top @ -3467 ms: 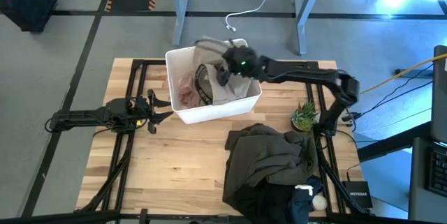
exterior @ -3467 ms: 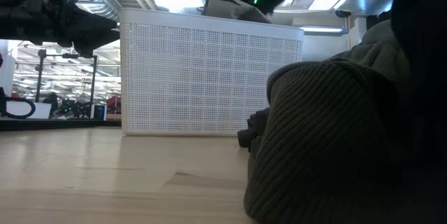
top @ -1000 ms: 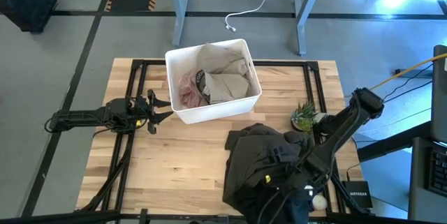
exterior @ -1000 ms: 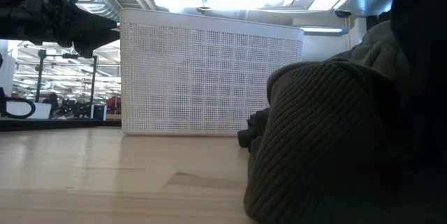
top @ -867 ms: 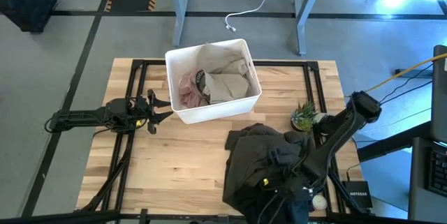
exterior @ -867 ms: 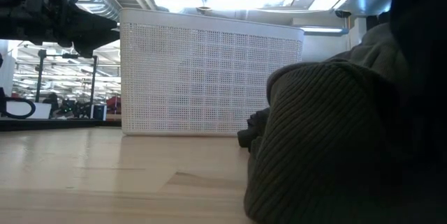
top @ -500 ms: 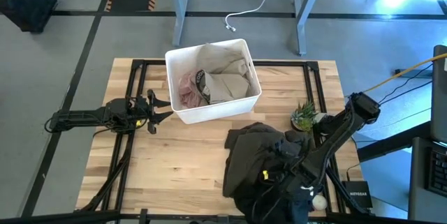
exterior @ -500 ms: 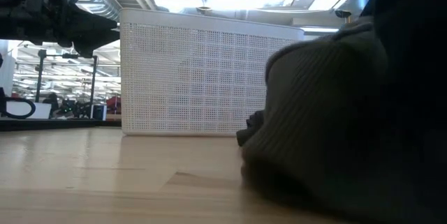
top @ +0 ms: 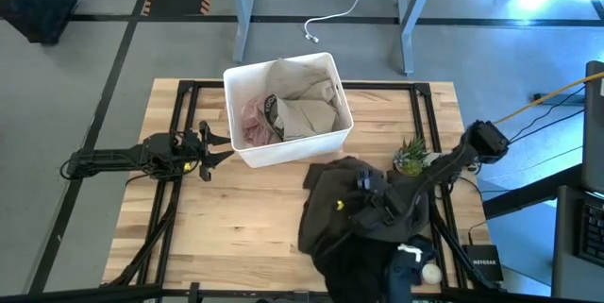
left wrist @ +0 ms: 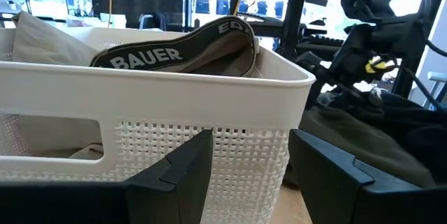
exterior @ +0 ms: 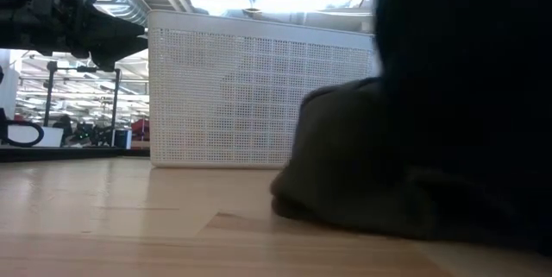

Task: Sort clothes
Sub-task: Put the black hoodie into the white laundry bin

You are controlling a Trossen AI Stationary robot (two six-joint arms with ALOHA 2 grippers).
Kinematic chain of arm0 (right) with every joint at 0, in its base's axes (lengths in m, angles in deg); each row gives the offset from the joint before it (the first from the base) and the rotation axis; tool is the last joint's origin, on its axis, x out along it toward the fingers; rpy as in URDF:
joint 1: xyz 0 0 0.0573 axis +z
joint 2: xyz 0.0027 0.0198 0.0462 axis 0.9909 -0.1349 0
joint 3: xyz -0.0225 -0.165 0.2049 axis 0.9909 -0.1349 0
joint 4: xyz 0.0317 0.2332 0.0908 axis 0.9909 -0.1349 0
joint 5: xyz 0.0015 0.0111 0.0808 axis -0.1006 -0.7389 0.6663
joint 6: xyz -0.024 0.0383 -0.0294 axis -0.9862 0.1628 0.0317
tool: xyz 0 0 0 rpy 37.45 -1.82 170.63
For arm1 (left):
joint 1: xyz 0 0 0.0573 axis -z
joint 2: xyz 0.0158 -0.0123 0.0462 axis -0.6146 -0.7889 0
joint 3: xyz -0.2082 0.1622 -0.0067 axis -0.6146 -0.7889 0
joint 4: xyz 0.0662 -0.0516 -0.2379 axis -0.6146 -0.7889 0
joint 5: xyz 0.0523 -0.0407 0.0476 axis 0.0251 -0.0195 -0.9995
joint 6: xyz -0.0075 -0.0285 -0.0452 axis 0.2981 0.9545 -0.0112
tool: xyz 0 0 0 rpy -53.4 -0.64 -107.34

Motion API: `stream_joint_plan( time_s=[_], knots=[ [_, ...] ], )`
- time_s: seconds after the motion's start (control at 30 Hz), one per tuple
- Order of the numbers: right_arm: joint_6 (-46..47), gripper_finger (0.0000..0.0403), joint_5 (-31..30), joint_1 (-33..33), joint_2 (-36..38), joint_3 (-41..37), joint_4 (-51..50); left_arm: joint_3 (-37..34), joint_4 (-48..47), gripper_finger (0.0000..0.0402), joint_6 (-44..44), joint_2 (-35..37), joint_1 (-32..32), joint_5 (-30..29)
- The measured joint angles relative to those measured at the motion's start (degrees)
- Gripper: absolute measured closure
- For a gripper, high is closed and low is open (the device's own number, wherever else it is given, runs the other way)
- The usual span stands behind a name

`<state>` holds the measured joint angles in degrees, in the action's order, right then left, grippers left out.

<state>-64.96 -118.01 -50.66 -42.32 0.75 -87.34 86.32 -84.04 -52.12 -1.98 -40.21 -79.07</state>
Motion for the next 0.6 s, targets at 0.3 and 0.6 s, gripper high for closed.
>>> stream_joint_plan(
  time_s=[0.3,0.6],
  knots=[
    [0.7,0.0365,-6.3,-1.2,1.2,4.8,-9.9,0.0,0.0,0.0218,0.0,0.0,0.0,0.0],
    [-1.7,0.0380,-17.8,-1.3,4.6,22.1,-21.3,0.0,0.0,0.0218,0.0,0.0,0.0,0.0]
  ],
)
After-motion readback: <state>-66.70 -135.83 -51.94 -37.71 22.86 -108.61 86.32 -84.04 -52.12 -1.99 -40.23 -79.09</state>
